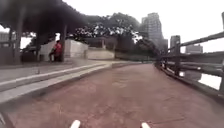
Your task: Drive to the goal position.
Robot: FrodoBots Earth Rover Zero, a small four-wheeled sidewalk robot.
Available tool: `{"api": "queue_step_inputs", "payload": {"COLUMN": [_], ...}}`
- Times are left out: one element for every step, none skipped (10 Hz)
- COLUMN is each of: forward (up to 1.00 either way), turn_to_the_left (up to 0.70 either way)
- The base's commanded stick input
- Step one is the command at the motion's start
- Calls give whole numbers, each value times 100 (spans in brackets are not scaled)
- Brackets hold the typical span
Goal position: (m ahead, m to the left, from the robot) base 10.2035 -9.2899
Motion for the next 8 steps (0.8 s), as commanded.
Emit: {"api": "queue_step_inputs", "payload": {"forward": [70, 70, 70, 70, 70, 70, 70, 70], "turn_to_the_left": [0, 0, 0, 0, 0, 0, -2, -35]}}
